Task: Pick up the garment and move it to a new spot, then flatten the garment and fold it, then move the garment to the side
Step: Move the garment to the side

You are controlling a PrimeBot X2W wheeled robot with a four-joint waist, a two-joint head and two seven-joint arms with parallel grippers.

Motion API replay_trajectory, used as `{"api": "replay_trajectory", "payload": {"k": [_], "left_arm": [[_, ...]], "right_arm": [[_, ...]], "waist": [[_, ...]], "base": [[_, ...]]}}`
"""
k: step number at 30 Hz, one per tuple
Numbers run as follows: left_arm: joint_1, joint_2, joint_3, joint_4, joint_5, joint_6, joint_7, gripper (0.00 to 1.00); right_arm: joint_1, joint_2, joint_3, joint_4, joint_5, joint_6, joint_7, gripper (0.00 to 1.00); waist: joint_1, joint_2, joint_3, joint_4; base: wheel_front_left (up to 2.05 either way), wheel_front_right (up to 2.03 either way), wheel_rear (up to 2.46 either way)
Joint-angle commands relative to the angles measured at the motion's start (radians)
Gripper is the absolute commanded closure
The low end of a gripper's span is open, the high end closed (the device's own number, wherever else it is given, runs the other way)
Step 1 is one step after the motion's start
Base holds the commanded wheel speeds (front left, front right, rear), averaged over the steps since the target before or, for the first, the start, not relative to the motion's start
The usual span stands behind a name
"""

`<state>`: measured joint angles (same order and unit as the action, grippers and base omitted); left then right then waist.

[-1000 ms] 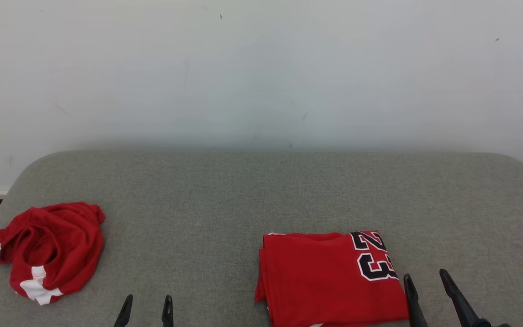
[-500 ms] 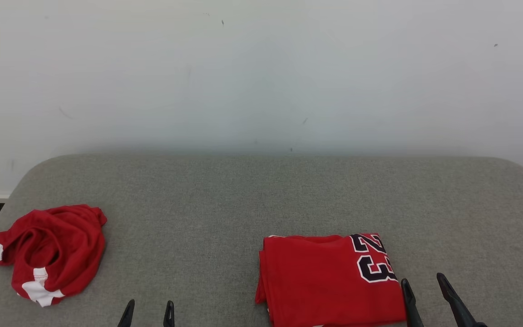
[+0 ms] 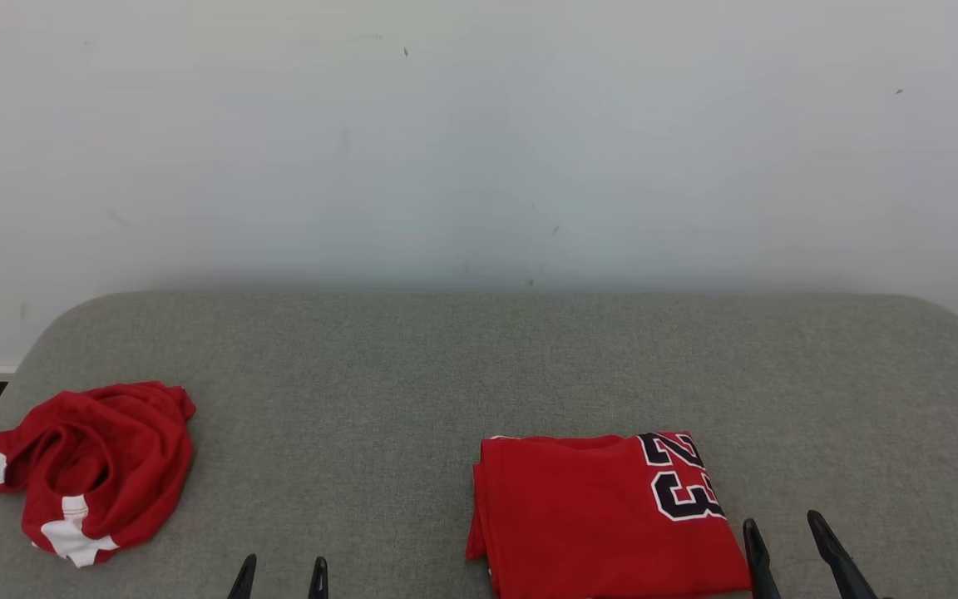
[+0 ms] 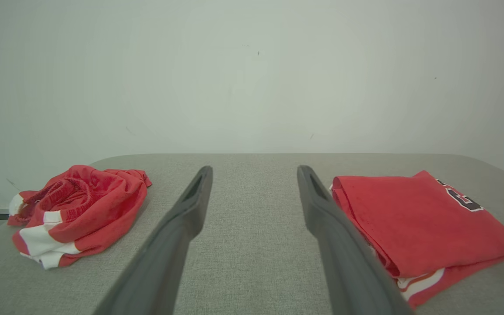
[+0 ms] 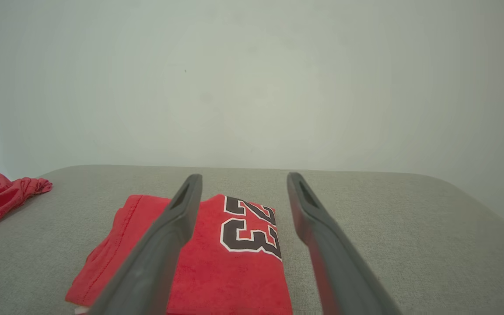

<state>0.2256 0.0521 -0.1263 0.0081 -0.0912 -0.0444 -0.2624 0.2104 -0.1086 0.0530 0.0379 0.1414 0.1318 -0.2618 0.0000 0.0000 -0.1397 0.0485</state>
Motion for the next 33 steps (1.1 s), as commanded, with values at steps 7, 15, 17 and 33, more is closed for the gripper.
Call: {"api": "replay_trajectory", "payload": {"k": [7,15,17,33], "left_arm": [[-0.005,-0.002,-0.016,-0.002,0.017,-0.001,-0.003,0.00],[-0.043,-0.002,-0.039,-0.018,0.023,-0.010,-0.003,0.00],[-0.057,-0.002,-0.047,-0.023,0.025,-0.013,-0.003,0.00],[-0.174,-0.002,-0.078,-0.028,0.009,-0.032,-0.003,0.00]], "right_arm": [[-0.024,-0.044,0.052,0.060,0.078,-0.003,-0.002,0.00],[-0.192,-0.179,0.224,0.261,0.439,-0.003,0.009,0.00],[-0.245,-0.230,0.275,0.293,0.537,-0.003,0.047,0.00],[-0.480,-0.494,0.423,0.363,1.077,-0.003,0.355,0.00]], "waist": [[0.0000,0.0000,0.019,0.006],[0.0000,0.0000,0.075,0.024],[0.0000,0.0000,0.094,0.030],[0.0000,0.0000,0.280,0.086]], "base": [[0.00,0.00,0.00],[0.00,0.00,0.00],[0.00,0.00,0.00],[0.00,0.00,0.00]]}}
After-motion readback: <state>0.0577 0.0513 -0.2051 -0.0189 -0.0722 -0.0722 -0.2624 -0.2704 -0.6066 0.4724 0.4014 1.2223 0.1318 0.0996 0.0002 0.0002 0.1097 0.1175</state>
